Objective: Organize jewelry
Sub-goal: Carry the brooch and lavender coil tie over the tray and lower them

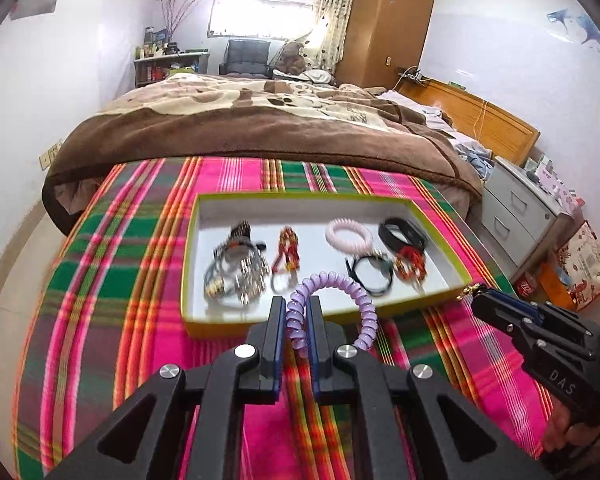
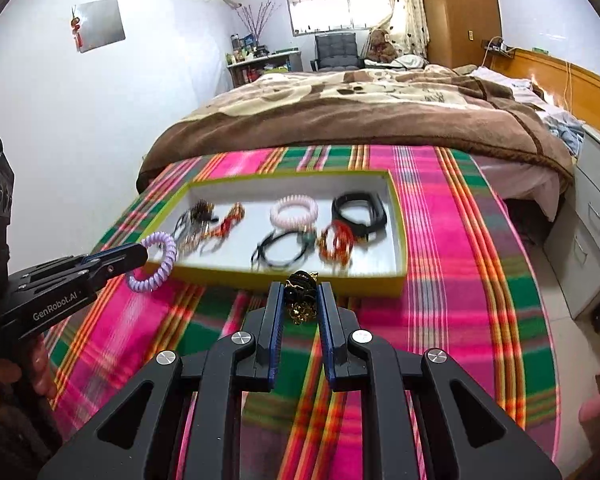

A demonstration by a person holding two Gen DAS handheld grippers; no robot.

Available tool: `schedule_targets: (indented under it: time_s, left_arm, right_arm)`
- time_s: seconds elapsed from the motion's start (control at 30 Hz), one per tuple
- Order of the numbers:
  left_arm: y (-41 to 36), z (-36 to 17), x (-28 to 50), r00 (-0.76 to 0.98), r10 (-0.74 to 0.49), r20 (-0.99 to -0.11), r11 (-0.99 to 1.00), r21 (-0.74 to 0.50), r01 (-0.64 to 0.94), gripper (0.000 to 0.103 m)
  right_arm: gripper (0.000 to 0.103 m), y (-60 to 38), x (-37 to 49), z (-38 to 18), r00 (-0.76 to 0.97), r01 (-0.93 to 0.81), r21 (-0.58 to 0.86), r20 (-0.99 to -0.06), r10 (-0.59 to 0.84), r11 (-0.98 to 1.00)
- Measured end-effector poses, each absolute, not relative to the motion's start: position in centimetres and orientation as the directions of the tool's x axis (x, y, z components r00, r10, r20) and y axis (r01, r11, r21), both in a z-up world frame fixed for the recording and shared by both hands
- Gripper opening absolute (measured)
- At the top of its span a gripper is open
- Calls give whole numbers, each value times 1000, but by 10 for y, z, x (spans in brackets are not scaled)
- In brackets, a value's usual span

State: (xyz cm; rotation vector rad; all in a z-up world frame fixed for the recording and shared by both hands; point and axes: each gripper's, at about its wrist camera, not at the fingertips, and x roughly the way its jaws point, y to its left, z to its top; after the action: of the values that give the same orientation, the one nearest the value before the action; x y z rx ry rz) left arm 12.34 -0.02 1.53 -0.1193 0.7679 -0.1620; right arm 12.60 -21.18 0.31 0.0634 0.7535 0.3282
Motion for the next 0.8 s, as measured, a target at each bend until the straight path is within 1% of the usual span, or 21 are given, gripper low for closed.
schedule_targets:
  time_s: [0.2,0.43,0.67,0.8]
  left_arm:
    - [5,18,158,703,-184,-687,981,-168,92,10]
    - [9,13,199,683,-210,-700,974,-209,85,10]
    - [8,-3,227,654,-199,-730,977,-203,71,10]
    - [7,-9,232,652,-198,-732,977,-203,69,10]
  right_arm:
    - [17,-210,162,8,677,-272,178,-663,319,946]
    - [17,-204,195,2,658,-273,178,-682,318,945]
    - [17,-193,209,-10,631,-296,189,-697,340,936]
    - [17,-182,213,-20,607,-321,197,-708,361,926]
